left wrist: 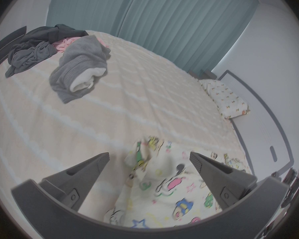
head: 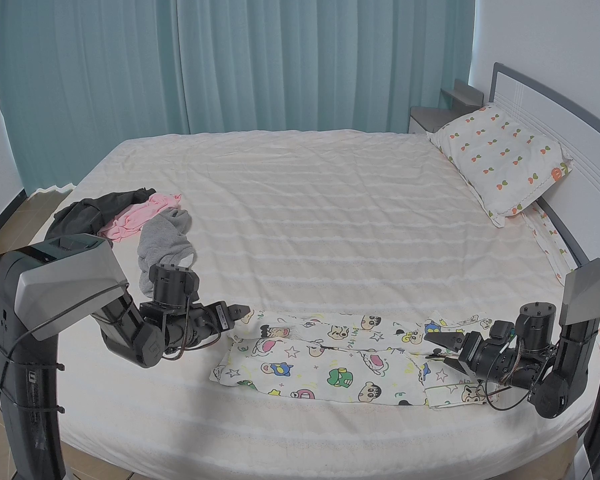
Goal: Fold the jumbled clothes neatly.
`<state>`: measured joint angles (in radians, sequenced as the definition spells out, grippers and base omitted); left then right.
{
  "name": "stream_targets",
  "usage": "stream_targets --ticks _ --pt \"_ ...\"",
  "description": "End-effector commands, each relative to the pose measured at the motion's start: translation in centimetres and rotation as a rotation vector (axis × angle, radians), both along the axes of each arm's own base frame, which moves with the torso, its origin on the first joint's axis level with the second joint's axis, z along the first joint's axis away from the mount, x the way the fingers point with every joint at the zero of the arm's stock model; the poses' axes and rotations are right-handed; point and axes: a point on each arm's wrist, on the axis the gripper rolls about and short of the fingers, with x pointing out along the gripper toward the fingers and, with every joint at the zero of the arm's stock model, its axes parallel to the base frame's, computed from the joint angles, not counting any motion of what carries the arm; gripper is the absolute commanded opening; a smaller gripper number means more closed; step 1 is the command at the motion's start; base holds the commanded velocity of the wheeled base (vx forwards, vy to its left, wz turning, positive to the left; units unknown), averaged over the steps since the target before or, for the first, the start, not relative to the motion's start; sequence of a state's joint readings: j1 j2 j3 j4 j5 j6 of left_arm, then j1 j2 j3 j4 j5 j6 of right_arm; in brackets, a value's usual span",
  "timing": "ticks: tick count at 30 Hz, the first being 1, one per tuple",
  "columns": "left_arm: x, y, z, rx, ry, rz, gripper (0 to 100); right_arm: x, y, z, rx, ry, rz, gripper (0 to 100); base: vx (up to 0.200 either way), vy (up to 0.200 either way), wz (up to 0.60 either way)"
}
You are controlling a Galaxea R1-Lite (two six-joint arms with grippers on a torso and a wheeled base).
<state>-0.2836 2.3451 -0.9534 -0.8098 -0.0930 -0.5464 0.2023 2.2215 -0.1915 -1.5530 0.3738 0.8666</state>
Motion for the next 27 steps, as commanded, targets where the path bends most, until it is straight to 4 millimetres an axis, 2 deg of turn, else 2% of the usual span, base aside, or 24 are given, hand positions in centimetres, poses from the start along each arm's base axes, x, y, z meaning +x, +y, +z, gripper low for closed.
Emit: stream_targets --ticks 1,6,8,11,17,18,21,26,27 --pt "1.9 -2.6 -0.2 -0.046 -0.030 0.000 100 0.1 0.0 0.0 0.002 -0.009 0.001 100 0.000 0.000 0.00" --pt "2.2 -3.5 0.3 -0.073 -0.036 0.008 100 0.1 0.0 -0.2 0.000 -0.002 -0.001 100 0.000 0.000 0.00" --pt "2.2 -3.4 0.5 0.020 -0.079 0.038 100 0.1 0.1 -0.2 -0.001 -0.002 0.001 100 0.000 0.000 0.00" --pt "2.5 -3.5 0.9 0.057 -0.115 0.041 100 0.1 0.1 -0.2 -0.001 -0.004 0.001 100 0.000 0.000 0.00" --pt "2.3 -6.0 1.5 -0.020 -0.124 0.026 100 0.1 0.1 -0.2 -0.002 -0.001 0.001 100 0.000 0.000 0.00" --pt "2.0 -6.9 1.6 -0.054 -0.113 0.015 100 0.1 0.1 -0.2 -0.002 -0.001 0.001 100 0.000 0.000 0.00" --pt "1.7 -7.6 1.2 -0.068 -0.096 0.006 100 0.1 0.1 -0.2 -0.002 -0.001 0.001 100 0.000 0.000 0.00" --pt "2.1 -8.0 -1.6 -0.052 -0.051 0.006 100 0.0 0.2 -0.2 -0.002 -0.001 0.007 100 0.000 0.000 0.00" --pt "2.1 -8.0 -1.6 -0.052 -0.051 0.006 100 0.0 0.2 -0.2 -0.002 -0.001 0.007 100 0.000 0.000 0.00"
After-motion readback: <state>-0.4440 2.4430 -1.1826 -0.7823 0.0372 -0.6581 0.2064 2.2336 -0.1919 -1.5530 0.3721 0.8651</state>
